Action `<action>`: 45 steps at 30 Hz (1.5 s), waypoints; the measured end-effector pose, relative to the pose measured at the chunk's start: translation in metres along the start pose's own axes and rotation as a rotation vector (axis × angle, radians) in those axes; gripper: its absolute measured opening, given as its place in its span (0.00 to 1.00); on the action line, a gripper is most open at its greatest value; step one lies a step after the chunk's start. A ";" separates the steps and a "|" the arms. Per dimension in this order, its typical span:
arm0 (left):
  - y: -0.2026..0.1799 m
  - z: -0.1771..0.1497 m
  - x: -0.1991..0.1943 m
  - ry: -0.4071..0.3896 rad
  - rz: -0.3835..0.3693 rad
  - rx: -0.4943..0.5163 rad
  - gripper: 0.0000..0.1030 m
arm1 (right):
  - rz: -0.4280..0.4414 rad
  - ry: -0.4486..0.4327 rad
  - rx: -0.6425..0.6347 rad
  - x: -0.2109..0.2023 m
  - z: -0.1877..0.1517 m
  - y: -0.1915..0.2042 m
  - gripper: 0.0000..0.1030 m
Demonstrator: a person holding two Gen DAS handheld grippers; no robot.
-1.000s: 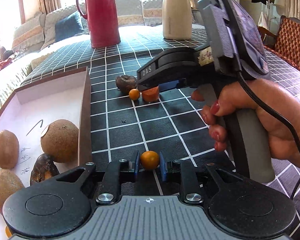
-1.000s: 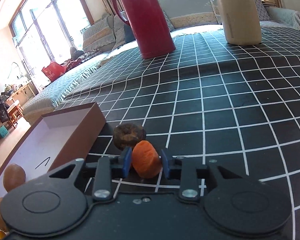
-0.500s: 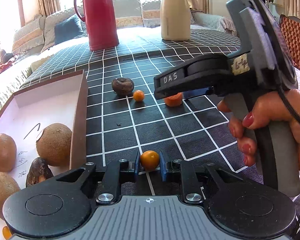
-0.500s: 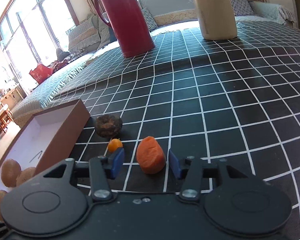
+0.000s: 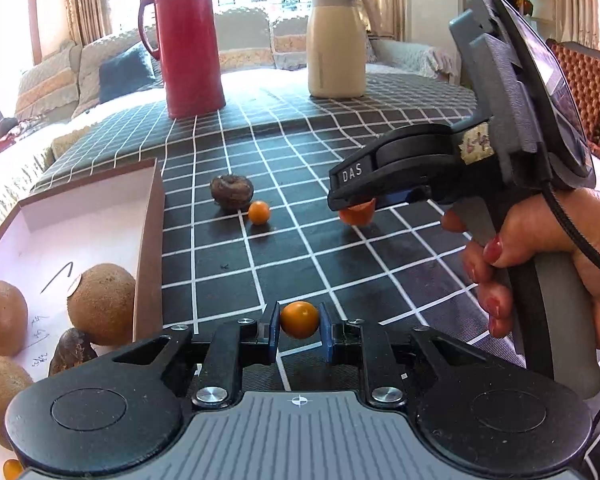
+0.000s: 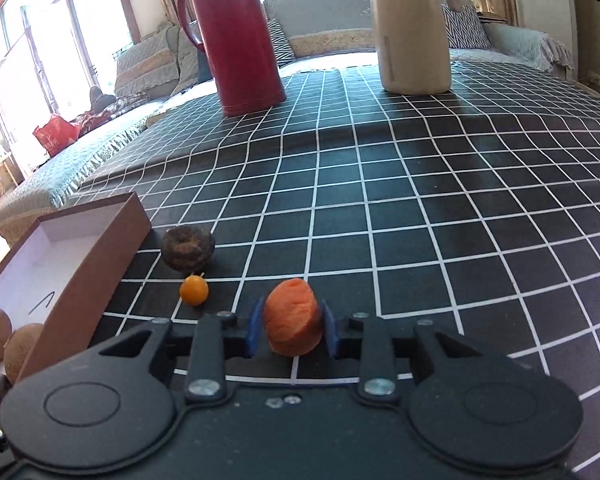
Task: Organize fruits
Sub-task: 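Carry the kumquat into the tray and open the left gripper while the right holds the carrot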
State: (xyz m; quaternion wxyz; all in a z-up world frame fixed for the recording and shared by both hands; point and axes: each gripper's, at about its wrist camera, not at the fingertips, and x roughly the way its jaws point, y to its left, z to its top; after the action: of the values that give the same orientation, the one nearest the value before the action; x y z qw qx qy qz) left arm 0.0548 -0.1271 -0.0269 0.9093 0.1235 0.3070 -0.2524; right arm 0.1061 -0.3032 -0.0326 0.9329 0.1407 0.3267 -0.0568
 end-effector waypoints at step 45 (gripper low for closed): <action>0.210 -0.037 -0.024 0.001 0.401 -0.429 0.21 | 0.181 -0.052 0.041 -0.034 -0.013 0.050 0.29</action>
State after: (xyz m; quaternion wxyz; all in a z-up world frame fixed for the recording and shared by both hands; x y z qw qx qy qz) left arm 0.1324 0.0726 -0.0266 0.9462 -0.0134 0.3232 0.0030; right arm 0.0818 -0.2515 -0.0101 0.9392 0.1872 0.2873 0.0172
